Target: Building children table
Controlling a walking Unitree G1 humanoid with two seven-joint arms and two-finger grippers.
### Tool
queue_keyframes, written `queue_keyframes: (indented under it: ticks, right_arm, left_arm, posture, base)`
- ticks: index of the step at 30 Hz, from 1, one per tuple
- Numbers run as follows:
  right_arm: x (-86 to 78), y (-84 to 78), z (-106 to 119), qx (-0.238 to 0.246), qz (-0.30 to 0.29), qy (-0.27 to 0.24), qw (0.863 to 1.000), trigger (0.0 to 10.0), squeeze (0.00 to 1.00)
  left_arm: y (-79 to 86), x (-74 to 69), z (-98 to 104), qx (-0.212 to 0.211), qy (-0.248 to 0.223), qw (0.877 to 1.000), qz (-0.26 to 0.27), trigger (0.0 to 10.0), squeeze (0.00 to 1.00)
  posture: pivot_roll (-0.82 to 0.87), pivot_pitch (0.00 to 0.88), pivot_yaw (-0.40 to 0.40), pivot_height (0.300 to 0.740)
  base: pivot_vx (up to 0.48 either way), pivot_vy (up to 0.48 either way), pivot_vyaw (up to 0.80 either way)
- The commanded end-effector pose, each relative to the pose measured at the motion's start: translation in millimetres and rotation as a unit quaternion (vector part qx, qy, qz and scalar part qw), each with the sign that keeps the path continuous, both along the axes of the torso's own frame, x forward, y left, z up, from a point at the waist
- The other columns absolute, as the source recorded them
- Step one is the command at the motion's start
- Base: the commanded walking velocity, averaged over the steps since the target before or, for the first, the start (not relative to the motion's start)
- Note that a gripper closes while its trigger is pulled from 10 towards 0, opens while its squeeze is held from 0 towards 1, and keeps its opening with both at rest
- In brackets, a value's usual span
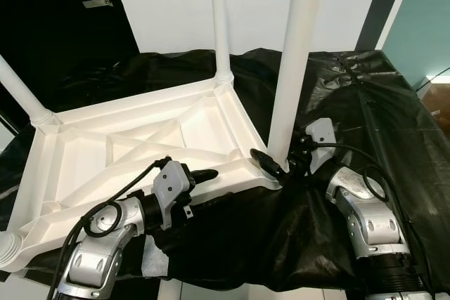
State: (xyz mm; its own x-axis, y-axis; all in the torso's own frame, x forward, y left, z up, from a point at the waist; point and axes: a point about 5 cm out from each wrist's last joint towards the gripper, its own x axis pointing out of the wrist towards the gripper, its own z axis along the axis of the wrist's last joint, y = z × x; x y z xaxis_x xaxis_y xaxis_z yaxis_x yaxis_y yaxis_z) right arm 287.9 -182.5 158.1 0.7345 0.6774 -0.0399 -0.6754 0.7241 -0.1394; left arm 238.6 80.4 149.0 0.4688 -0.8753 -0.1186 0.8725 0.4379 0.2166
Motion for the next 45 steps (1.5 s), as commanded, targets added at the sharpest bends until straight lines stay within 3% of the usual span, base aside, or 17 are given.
queue_keyframes:
  ticks: [1, 2, 3, 4, 15, 19, 21, 22, 26, 27, 28, 30, 36, 38, 40, 45]
  right_arm:
    - [1.9, 5.1, -1, -0.008, 0.024, 0.002, 1.0, 9.8, 0.0]
    - [3.7, 8.0, -2, -0.012, 0.033, 0.004, 0.999, 4.7, 0.0]
    - [5.2, 10.4, -4, -0.015, 0.042, 0.006, 0.999, 4.5, 0.0]
    - [6.3, 12.3, -7, -0.021, 0.049, 0.007, 0.999, 0.0, 0.0]
    - [7.2, 9.9, -25, -0.04, 0.033, 0.033, 0.998, 0.0, 0.0]
    - [4.3, 7.9, -30, -0.026, -0.027, 0.038, 0.999, 0.0, 0.0]
    - [4.6, 6.2, -33, -0.032, -0.066, 0.041, 0.996, 0.4, 0.0]
    - [4.7, 4.9, -35, -0.03, -0.095, 0.036, 0.994, 10.0, 0.0]
    - [4.1, 3.9, -37, -0.018, -0.139, 0.037, 0.99, 10.0, 0.0]
    - [2.3, 4.5, -39, -0.009, -0.185, 0.036, 0.982, 10.0, 0.0]
    - [-2.3, 5.6, -46, 0.002, -0.284, 0.039, 0.958, 10.0, 0.0]
    - [-2.3, 5.6, -46, 0.002, -0.284, 0.039, 0.958, 10.0, 0.0]
    - [-13.3, 21.6, -47, 0.025, -0.42, 0.026, 0.907, 10.0, 0.0]
    - [-15.1, 24.5, -45, 0.03, -0.438, 0.022, 0.898, 10.0, 0.0]
    - [-16.0, 25.7, -43, 0.03, -0.448, 0.018, 0.893, 10.0, 0.0]
    - [-15.9, 27.6, -37, 0.037, -0.44, 0.002, 0.897, 10.0, 0.0]
  left_arm:
    - [5.2, 7.1, 0, -0.003, -0.007, 0.998, 0.066, 10.0, 0.0]
    - [5.5, 7.6, 1, -0.003, -0.007, 0.998, 0.066, 10.0, 0.0]
    - [5.6, 7.7, 1, -0.002, -0.006, 0.998, 0.065, 10.0, 0.0]
    - [5.4, 8.0, 1, -0.002, -0.006, 0.998, 0.065, 10.0, 0.0]
    - [4.8, 8.1, 0, -0.002, -0.008, 0.997, 0.071, 10.0, 0.0]
    - [3.2, 5.7, -1, -0.003, -0.007, 0.998, 0.068, 10.0, 0.0]
    - [2.6, 5.2, -1, -0.003, -0.006, 0.998, 0.067, 10.0, 0.0]
    - [2.5, 4.8, -2, -0.003, -0.005, 0.998, 0.066, 10.0, 0.0]
    - [2.6, 4.0, -2, -0.003, -0.004, 0.998, 0.066, 10.0, 0.0]
    - [2.7, 3.3, -2, -0.002, -0.003, 0.998, 0.066, 10.0, 0.0]
    - [2.9, 2.7, -3, -0.002, -0.001, 0.998, 0.067, 10.0, 0.0]
    - [2.9, 2.7, -3, -0.002, -0.001, 0.998, 0.067, 10.0, 0.0]
    - [1.6, 2.9, -3, -0.005, 0.0, 0.998, 0.066, 10.0, 0.0]
    - [1.5, 3.0, -3, -0.004, 0.0, 0.998, 0.065, 10.0, 0.0]
    - [1.6, 3.2, -3, -0.004, 0.0, 0.998, 0.064, 10.0, 0.0]
    - [-0.3, 4.9, -2, -0.005, -0.002, 0.998, 0.061, 10.0, 0.0]
  posture:
    - [-0.06, 0.017, 0.057, 0.74]
    - [-0.06, 0.017, 0.056, 0.74]
    - [-0.06, 0.017, 0.057, 0.74]
    - [-0.05, 0.014, 0.054, 0.74]
    - [-0.05, 0.011, 0.044, 0.74]
    - [-0.05, 0.013, 0.044, 0.74]
    - [-0.05, 0.012, 0.043, 0.74]
    - [-0.04, 0.013, 0.04, 0.74]
    - [-0.04, 0.013, 0.037, 0.74]
    - [-0.04, 0.012, 0.034, 0.74]
    - [-0.04, 0.012, 0.033, 0.74]
    - [-0.04, 0.012, 0.033, 0.74]
    - [-0.05, 0.02, 0.044, 0.74]
    - [-0.06, 0.019, 0.047, 0.74]
    - [-0.06, 0.019, 0.047, 0.74]
    - [-0.07, 0.021, 0.049, 0.74]
  base:
    - [0.0, 0.0, 0.0]
    - [0.0, 0.0, 0.0]
    - [0.0, 0.0, 0.0]
    - [0.0, 0.0, 0.0]
    - [0.0, 0.0, 0.0]
    - [0.0, 0.0, 0.0]
    - [0.0, 0.0, 0.0]
    - [0.0, 0.0, 0.0]
    - [0.0, 0.0, 0.0]
    - [0.0, 0.0, 0.0]
    - [0.0, 0.0, 0.0]
    - [0.0, 0.0, 0.0]
    - [0.0, 0.0, 0.0]
    - [0.0, 0.0, 0.0]
    - [0.0, 0.0, 0.0]
    - [0.0, 0.0, 0.0]
